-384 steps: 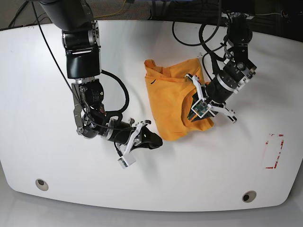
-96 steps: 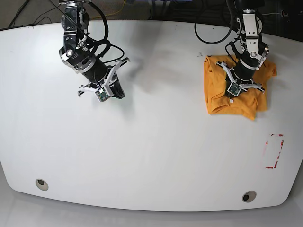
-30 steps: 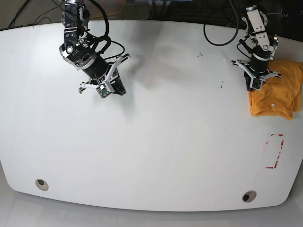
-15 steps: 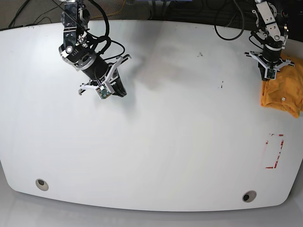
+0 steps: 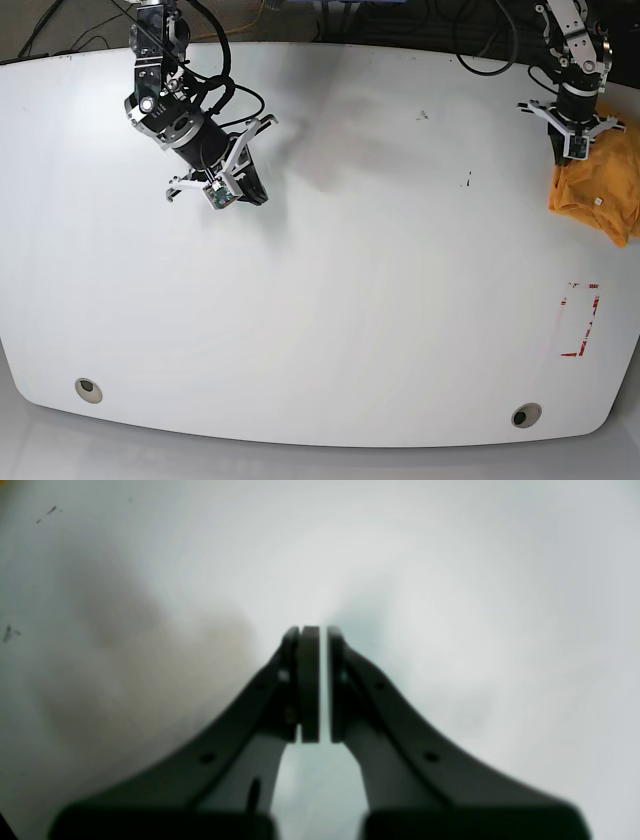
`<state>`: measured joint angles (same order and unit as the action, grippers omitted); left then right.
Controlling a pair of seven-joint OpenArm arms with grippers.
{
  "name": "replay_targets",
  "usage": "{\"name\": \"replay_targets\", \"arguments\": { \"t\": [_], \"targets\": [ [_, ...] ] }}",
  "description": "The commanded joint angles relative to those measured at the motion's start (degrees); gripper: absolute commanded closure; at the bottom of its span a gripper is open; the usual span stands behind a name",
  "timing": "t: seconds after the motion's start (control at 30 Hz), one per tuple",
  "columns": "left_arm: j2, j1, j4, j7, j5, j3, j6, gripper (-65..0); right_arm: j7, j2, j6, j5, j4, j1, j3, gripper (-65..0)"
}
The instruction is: Layout the t-shirt on the table in an organized manner, then fold the t-shirt properly
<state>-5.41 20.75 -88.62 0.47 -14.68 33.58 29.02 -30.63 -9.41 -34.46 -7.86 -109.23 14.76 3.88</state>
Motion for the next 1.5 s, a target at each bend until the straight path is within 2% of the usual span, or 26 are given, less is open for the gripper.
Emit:
{"name": "replay_targets", "arguments": {
  "t": [0.0, 0.07, 0.2, 0.3, 0.43, 0.63, 0.93, 1.2, 1.47],
  "targets": [
    [-0.26, -0.23, -3.03, -1.74, 1.09, -2.95, -0.14, -2.2, 1.84, -2.06, 0.39, -0.80, -1.67, -0.74, 1.44, -2.0],
    [-0.17, -0.23, -3.91, -2.18, 1.36, -4.88, -0.31, -2.2, 1.84, -3.12, 0.39, -0.80, -1.85, -0.92, 2.67, -2.0],
    [1.15, -1.19, -4.17, -6.84, 2.68, -8.13, -0.66, -2.2, 3.16, -4.17, 0.22, -0.80, -1.58, -1.36, 6.45, -2.0],
    [3.26, -2.16, -3.73, -10.54, 2.50, -8.48, -1.37, -2.1, 5.62, -4.61, 0.13, -0.71, -0.79, -1.53, 9.09, -2.0],
    [7.04, -3.57, -3.03, -15.63, 2.41, -10.07, -3.48, -2.1, 9.40, -6.81, 0.04, -0.71, 1.58, -1.71, 12.60, -2.0],
    [9.67, -2.25, -3.03, -19.59, 2.41, -13.85, -4.09, -2.1, 14.59, -9.01, 0.04, -0.71, 6.15, -1.18, 15.94, -1.9],
    [13.54, 4.70, -3.29, -25.74, 2.50, -18.07, -4.09, -2.1, 22.41, -8.39, 0.13, -0.89, 12.22, 4.62, 22.27, -1.9],
    [14.41, 10.68, -4.52, -27.33, -0.93, -18.24, -4.27, -2.1, 26.46, -4.79, 0.13, -0.80, 12.75, 10.69, 24.65, -1.9],
    [14.41, 19.38, -6.46, -32.25, -1.37, -21.41, -9.98, -2.1, 29.71, -3.65, 0.39, -1.33, 10.28, 19.39, 24.74, -1.9]
  ]
}}
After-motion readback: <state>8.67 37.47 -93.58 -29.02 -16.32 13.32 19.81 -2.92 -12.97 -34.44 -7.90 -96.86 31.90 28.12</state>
